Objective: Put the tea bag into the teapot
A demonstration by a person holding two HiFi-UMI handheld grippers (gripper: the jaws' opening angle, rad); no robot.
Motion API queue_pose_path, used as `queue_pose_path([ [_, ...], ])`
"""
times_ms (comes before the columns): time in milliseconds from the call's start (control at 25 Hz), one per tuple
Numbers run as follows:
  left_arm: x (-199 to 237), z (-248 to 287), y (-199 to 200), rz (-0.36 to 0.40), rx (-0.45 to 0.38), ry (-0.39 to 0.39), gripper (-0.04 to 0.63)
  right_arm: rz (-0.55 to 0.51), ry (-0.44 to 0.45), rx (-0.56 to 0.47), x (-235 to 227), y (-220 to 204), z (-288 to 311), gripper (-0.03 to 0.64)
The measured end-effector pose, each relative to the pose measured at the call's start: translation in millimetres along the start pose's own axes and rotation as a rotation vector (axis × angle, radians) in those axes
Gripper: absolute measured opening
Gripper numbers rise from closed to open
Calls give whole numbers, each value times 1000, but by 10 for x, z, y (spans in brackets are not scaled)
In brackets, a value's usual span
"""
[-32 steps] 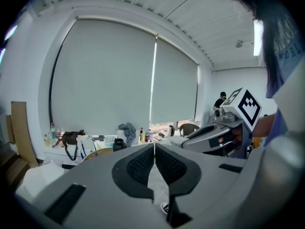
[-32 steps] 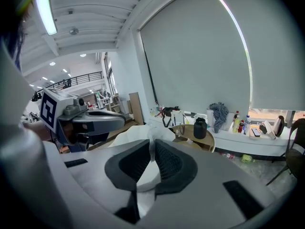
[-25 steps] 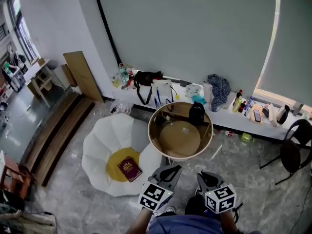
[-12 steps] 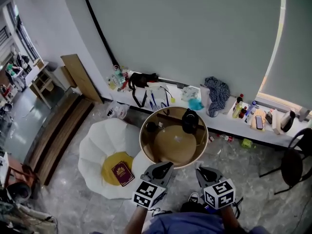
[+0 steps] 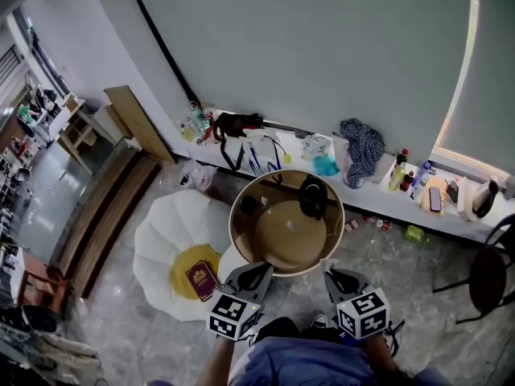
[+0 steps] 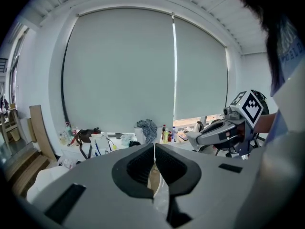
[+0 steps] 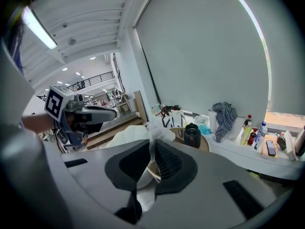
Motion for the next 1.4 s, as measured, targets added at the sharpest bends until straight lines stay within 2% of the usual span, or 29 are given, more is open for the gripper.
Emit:
queue_pose_path([
  [240, 14, 1, -105, -11, 46, 24, 18, 39, -3, 11, -142, -96, 39, 40],
  [480, 178, 24, -198, -38, 57, 43, 18, 51, -16, 41, -240, -149, 159, 41],
  [640, 359, 220, -207, -69, 53, 33, 18, 52, -35, 55, -358, -67, 297, 40],
  [800, 475, 528, -100, -65, 33, -21, 18, 56, -60, 71, -527, 65, 463, 40],
  [960, 530, 793, -90, -44, 49, -101, 18, 76, -93, 72, -744, 160, 719, 40],
  [1240, 848, 1229, -150, -49, 55, -183, 18, -8, -105, 97, -1159, 427, 1542, 40],
  [1400, 1034, 1440, -203, -52, 44, -211, 18, -4, -106, 120, -1387, 470, 1993, 40],
])
Point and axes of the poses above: the fingertips, and each gripper's own axes: z forward along the fingers, x to its left, y out of its top, the point moved 5 cm from there along -z, backward along the fingers, and after that the axes turned 7 degrees about -x, right-handed, at the moved point
